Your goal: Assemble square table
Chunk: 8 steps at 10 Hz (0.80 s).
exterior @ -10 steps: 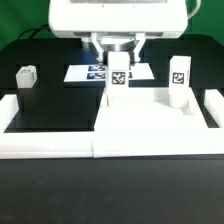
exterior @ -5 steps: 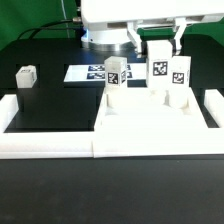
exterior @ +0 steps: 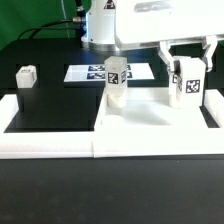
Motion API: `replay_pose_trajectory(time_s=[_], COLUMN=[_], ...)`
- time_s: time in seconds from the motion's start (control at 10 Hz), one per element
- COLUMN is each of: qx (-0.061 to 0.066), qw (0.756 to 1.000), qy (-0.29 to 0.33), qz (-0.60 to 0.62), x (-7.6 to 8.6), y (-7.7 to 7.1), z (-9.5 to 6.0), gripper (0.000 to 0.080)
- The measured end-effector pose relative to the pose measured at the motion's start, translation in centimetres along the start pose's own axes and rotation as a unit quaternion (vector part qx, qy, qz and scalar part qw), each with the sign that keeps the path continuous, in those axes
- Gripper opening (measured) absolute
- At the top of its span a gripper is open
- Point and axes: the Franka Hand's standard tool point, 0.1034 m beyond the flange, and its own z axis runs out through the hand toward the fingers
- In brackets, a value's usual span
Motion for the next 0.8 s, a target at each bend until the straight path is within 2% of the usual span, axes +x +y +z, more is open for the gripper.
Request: replay_pose_trajectory(time_s=[0.3,0.8], qx=[-0.001,-0.002], qw=[1.000,1.000], qy=[0.006,0.005], qz=[0.000,-0.004], x=[0.2,-0.7], y=[0.1,-0.4], z=[0.3,1.6], gripper=[0.0292,0.0292])
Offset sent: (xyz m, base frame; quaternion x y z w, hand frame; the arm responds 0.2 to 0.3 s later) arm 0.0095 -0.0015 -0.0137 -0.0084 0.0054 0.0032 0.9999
